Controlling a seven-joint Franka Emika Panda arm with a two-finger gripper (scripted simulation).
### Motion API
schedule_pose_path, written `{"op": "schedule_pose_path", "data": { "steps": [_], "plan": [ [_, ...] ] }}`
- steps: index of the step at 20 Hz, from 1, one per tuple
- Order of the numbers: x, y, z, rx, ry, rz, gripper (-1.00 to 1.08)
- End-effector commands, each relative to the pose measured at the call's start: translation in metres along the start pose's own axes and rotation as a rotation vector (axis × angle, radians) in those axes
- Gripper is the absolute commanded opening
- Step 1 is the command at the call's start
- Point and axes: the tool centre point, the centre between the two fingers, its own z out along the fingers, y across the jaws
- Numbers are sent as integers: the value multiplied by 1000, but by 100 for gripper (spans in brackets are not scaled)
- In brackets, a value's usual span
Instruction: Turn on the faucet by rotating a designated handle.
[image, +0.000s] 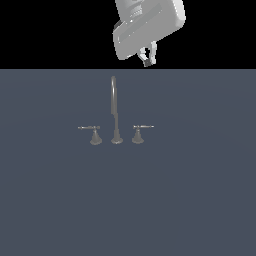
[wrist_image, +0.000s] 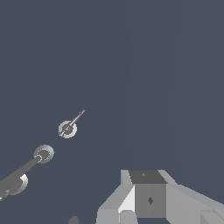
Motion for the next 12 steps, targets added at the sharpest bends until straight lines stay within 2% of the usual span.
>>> {"op": "schedule_pose_path", "data": {
  "steps": [1,12],
  "plan": [
    [8,-12,17,4,-2,46,-100],
    [35,-63,93,56,-44,253,-100]
  ]
}}
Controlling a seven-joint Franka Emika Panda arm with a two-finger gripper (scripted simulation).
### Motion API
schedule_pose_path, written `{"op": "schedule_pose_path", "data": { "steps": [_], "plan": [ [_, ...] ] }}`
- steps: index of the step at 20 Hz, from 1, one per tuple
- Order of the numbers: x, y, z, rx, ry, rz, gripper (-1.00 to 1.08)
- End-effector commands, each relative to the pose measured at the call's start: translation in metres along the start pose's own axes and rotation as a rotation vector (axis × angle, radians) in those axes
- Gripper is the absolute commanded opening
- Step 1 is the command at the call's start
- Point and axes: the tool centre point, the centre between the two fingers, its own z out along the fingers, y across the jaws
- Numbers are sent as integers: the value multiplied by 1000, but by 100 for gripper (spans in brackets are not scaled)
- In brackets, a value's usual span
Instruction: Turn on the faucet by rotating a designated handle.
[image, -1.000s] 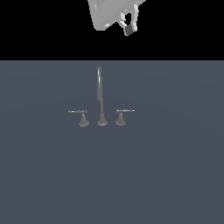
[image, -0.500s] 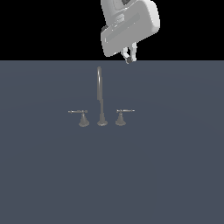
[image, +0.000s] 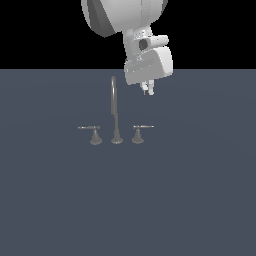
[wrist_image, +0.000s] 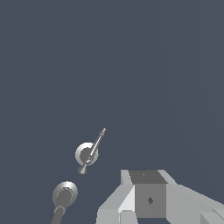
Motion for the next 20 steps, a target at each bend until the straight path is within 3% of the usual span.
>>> {"op": "schedule_pose_path", "data": {
  "steps": [1,20],
  "plan": [
    [3,-11,18,16,-14,51,-100],
    [13,-75,125,154,-188,436,-100]
  ]
}}
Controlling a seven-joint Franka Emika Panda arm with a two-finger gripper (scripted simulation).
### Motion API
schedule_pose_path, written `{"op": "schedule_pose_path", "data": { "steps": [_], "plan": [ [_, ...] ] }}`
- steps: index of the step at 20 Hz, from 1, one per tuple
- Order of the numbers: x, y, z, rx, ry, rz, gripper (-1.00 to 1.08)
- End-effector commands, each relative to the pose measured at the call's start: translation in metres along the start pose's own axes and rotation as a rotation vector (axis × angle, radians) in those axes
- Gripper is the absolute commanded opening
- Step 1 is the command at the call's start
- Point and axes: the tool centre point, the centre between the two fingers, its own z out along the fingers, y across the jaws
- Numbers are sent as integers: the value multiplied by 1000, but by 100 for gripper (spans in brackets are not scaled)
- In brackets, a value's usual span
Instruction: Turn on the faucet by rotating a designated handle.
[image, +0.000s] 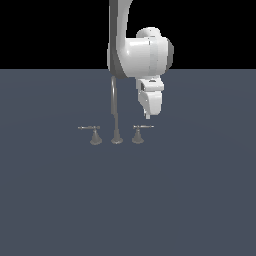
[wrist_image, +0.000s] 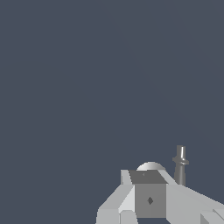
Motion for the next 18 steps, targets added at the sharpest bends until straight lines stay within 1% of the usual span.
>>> {"op": "schedule_pose_path", "data": {
  "steps": [1,7,14,18],
  "plan": [
    [-6,3,29,-17,-30,34,-100],
    [-5,-2,40,-2,-56,84,-100],
    [-5,-2,41,0,-58,90,-100],
    [-1,9,41,0,-58,90,-100]
  ]
}}
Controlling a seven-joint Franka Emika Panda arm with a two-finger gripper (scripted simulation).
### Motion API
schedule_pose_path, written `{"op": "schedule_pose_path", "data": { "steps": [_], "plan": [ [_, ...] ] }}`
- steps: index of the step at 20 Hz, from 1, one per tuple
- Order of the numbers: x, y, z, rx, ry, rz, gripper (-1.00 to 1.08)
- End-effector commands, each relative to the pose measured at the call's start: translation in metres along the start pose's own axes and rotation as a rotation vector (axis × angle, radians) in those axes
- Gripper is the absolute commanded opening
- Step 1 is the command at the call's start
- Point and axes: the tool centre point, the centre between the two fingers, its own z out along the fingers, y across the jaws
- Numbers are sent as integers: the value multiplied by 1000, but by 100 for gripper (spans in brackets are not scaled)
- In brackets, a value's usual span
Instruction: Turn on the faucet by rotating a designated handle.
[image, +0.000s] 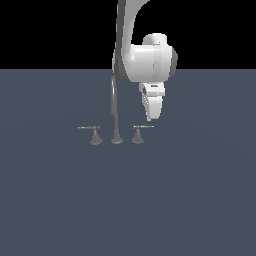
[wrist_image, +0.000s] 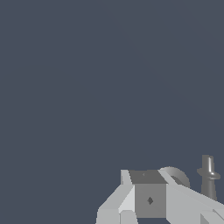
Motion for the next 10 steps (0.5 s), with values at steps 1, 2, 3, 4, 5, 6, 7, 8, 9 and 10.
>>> {"op": "schedule_pose_path", "data": {
  "steps": [1,2,3,4,5,6,7,8,9,10],
  "plan": [
    [-6,24,27,-50,-9,-12,-100],
    [-4,26,27,-50,-9,-12,-100],
    [-3,29,27,-50,-9,-12,-100],
    [-2,32,27,-50,-9,-12,-100],
    [0,35,27,-50,-9,-12,-100],
    [1,37,27,-50,-9,-12,-100],
    [2,40,27,-50,-9,-12,-100],
    [3,43,26,-50,-9,-12,-100],
    [5,46,26,-49,-9,-12,-100],
    [5,46,26,-49,-9,-12,-100]
  ]
}}
